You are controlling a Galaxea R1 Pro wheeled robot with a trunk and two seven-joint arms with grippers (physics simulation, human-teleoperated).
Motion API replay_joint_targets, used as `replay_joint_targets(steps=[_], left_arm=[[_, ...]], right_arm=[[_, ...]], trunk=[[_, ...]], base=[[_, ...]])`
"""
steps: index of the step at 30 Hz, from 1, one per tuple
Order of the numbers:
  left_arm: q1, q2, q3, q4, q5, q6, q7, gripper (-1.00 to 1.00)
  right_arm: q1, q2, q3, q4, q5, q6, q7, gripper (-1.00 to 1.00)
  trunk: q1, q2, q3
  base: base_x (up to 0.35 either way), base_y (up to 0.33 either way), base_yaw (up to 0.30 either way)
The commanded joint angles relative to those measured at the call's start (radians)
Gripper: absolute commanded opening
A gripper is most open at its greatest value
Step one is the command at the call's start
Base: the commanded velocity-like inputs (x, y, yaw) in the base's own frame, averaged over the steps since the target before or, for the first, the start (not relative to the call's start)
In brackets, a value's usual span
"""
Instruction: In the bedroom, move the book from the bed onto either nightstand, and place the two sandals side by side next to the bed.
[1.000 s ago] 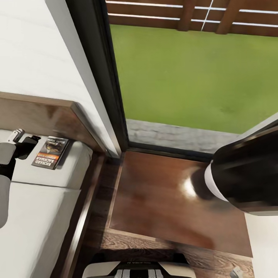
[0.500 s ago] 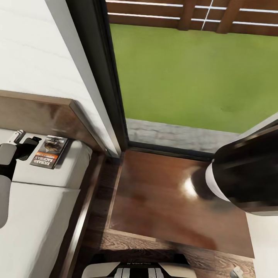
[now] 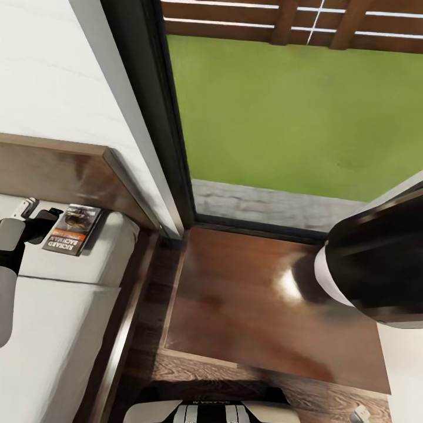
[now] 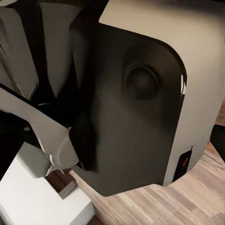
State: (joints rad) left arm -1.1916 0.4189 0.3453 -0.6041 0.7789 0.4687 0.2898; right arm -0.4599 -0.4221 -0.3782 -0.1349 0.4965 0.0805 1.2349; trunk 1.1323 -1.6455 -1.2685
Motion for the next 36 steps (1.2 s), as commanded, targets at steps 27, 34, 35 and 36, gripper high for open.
replay_joint_targets(steps=[27,34,35,36], left_arm=[[0.0,0.0,0.001,-0.002,0.011,0.004,0.008,1.0],[0.0,0.0,0.001,-0.002,0.011,0.004,0.008,1.0],[0.0,0.0,0.001,-0.002,0.011,0.004,0.008,1.0],[0.0,0.0,0.001,-0.002,0.011,0.004,0.008,1.0]], right_arm=[[0.0,0.0,-0.008,-0.001,0.007,0.008,0.006,1.0],[0.0,0.0,-0.008,-0.001,0.007,0.008,0.006,1.0],[0.0,0.0,-0.008,-0.001,0.007,0.008,0.006,1.0],[0.0,0.0,-0.008,-0.001,0.007,0.008,0.006,1.0]], trunk=[[0.038,-0.071,-0.032],[0.038,-0.071,-0.032],[0.038,-0.071,-0.032],[0.038,-0.071,-0.032]], base=[[0.0,0.0,0.0],[0.0,0.0,0.0],[0.0,0.0,0.0],[0.0,0.0,0.0]])
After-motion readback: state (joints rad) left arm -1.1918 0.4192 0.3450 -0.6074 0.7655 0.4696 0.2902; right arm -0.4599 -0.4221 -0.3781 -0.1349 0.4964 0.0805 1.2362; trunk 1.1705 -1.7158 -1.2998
